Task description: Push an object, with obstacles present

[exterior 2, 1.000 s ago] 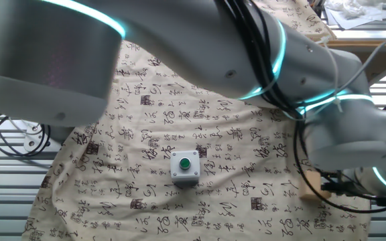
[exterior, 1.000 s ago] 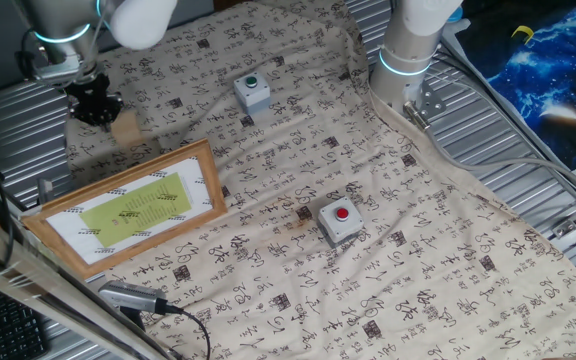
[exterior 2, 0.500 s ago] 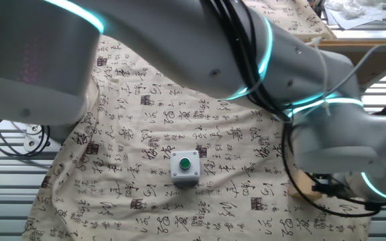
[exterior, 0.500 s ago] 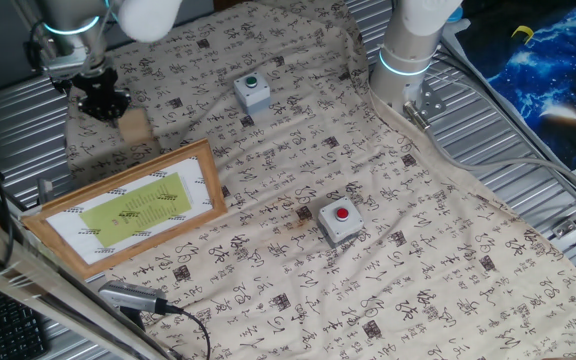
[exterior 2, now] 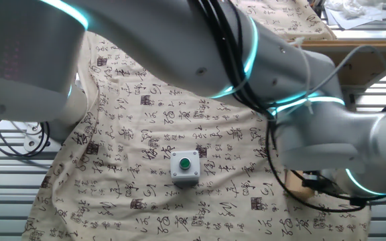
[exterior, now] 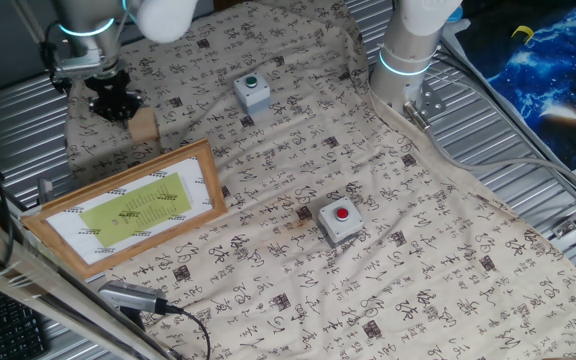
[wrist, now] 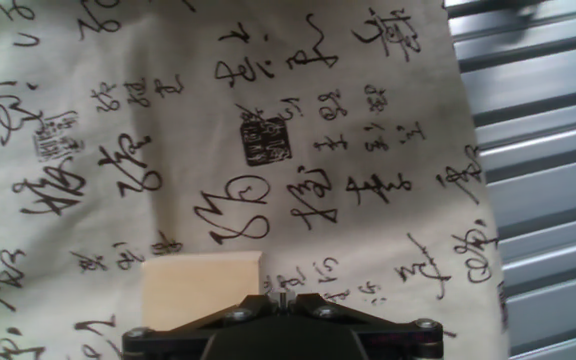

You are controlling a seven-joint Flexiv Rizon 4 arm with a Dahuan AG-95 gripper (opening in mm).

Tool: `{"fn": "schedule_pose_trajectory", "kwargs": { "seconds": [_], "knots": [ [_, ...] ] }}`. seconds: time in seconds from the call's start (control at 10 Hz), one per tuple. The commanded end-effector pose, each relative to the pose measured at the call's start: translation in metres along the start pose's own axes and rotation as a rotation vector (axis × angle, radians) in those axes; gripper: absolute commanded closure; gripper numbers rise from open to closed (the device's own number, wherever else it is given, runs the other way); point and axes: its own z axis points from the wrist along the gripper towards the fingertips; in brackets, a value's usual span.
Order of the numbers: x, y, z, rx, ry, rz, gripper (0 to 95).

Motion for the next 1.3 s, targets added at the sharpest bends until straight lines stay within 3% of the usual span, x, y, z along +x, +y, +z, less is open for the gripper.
{"fn": "schedule_pose_trajectory", "kwargs": {
  "seconds": [0.1,0.7,1.3],
  "knots": [
    [0.001,0.006,-0.001,0.001,0.002,0.012,95.0],
    [0.003,0.038,-0.003,0.009,0.0,0.072,95.0],
    [-0.011,0.073,-0.001,0.021,0.005,0.152,95.0]
  ]
}}
